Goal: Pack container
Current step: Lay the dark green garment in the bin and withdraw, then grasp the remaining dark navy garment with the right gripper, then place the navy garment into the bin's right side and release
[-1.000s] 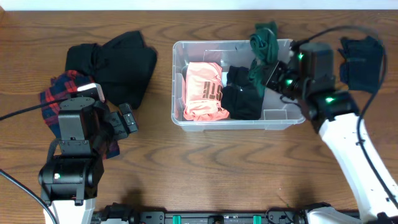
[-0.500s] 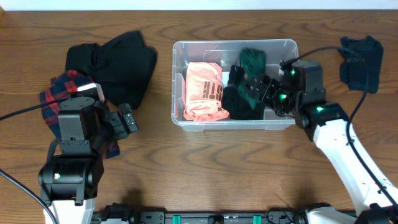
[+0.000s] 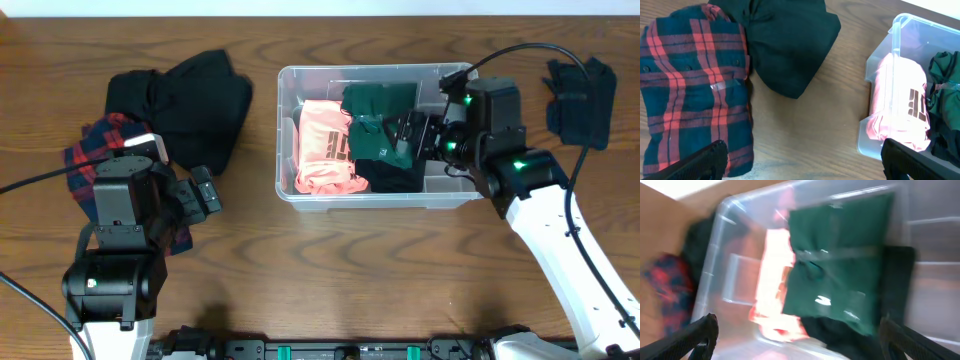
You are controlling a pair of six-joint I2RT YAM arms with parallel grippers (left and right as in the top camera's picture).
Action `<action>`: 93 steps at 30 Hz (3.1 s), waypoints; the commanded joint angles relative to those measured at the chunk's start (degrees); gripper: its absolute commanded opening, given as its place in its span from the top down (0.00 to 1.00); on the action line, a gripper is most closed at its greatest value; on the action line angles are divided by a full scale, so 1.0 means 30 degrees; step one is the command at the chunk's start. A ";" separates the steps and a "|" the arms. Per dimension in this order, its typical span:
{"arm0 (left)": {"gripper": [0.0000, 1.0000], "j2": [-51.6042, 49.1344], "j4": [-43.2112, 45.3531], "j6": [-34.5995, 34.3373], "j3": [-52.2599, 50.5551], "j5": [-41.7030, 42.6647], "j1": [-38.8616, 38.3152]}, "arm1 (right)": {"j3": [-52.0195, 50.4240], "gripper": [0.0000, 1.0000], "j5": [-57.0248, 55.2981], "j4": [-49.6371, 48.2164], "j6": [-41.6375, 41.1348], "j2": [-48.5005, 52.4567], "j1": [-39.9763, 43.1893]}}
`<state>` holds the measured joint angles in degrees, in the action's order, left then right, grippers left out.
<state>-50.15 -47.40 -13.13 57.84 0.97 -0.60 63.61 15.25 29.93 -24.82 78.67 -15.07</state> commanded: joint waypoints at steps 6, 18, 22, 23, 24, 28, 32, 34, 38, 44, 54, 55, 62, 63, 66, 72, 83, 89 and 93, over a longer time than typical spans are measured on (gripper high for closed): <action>0.02 -0.0022 0.0015 0.0051 0.0350 -0.0029 -0.0029 | 0.1887 0.01 -0.7337 0.1457 0.5093 -0.0226 0.1741; 0.02 -0.0022 -0.0102 0.0044 0.0350 -0.0029 -0.0029 | 0.3315 0.01 -0.4189 0.0036 0.6222 0.2929 1.3078; 0.02 -0.0022 -0.0102 0.0044 0.0350 -0.0029 -0.0029 | 0.3577 0.01 -0.1858 -0.0954 0.6892 0.6207 1.5227; 0.02 -0.0022 -0.0102 0.0044 0.0350 -0.0029 -0.0029 | 0.3767 0.01 -0.1217 -0.1166 0.7053 0.6980 1.5642; 0.02 -0.0022 -0.0102 0.0044 0.0350 -0.0029 -0.0029 | 0.4051 0.01 -0.0554 -0.1413 0.7184 0.7868 1.6087; 0.02 -0.0022 -0.0102 0.0044 0.0350 -0.0029 -0.0029 | 0.5763 0.01 0.0874 -0.1902 0.7868 1.0965 1.7354; 0.02 -0.0022 -0.0102 0.0044 0.0350 -0.0029 -0.0029 | 0.7716 0.01 0.1217 -0.1931 0.8990 1.3398 1.7762; 0.02 -0.0022 -0.0102 0.0044 0.0350 -0.0029 -0.0029 | 0.8335 0.01 0.1224 -0.2302 0.9398 1.4280 1.7762; 0.02 -0.0022 -0.0095 0.0044 0.0350 -0.0029 -0.0029 | 0.8648 0.01 0.1231 -0.3563 0.9428 1.5737 1.7748; 0.02 -0.0022 -0.0029 0.0044 0.0350 -0.0029 -0.0029 | 0.8648 0.01 0.2565 -0.4772 0.9362 1.7675 1.7704; 0.02 -0.0022 0.0036 0.0044 0.0350 -0.0029 -0.0029 | 0.8655 0.88 0.3694 -0.4728 0.9355 1.8411 1.6990; 0.02 -0.0022 0.0036 0.0044 0.0350 -0.0029 -0.0029 | 0.8655 0.93 0.3796 -0.4452 0.9347 1.8258 1.6932; 0.02 -0.0022 0.0036 0.0051 0.0350 -0.0029 -0.0029 | 0.8655 0.99 0.3708 -0.1078 0.9369 1.4863 1.6495; 0.02 -0.0022 0.0036 0.0051 0.0350 -0.0029 -0.0029 | 0.8655 0.99 0.3716 -0.0561 0.9369 1.4061 1.6400; 0.02 -0.0022 0.0036 0.0051 0.0350 -0.0029 -0.0029 | 0.8655 0.99 0.3679 0.1326 0.9449 1.1205 1.5992; 0.02 -0.0022 0.0022 0.0051 0.0350 -0.0036 -0.0029 | 0.8655 0.99 0.3417 0.4379 0.9442 0.5617 1.4688; 0.02 -0.0022 0.0022 0.0051 0.0350 -0.0036 -0.0029 | 0.8502 0.99 0.3402 1.0032 0.8524 0.0401 0.8218; 0.02 -0.0022 0.0022 0.0051 0.0350 -0.0036 -0.0029 | 0.6309 0.99 0.1304 0.9143 0.5479 0.0510 0.4211; 0.02 -0.0022 0.0022 0.0051 0.0350 -0.0036 -0.0029 | 0.3716 0.99 -0.0780 0.7329 0.2936 0.0510 0.2732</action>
<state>-50.15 -47.37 -13.13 57.84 0.95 -0.60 78.70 19.16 53.45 -8.03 80.01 -4.78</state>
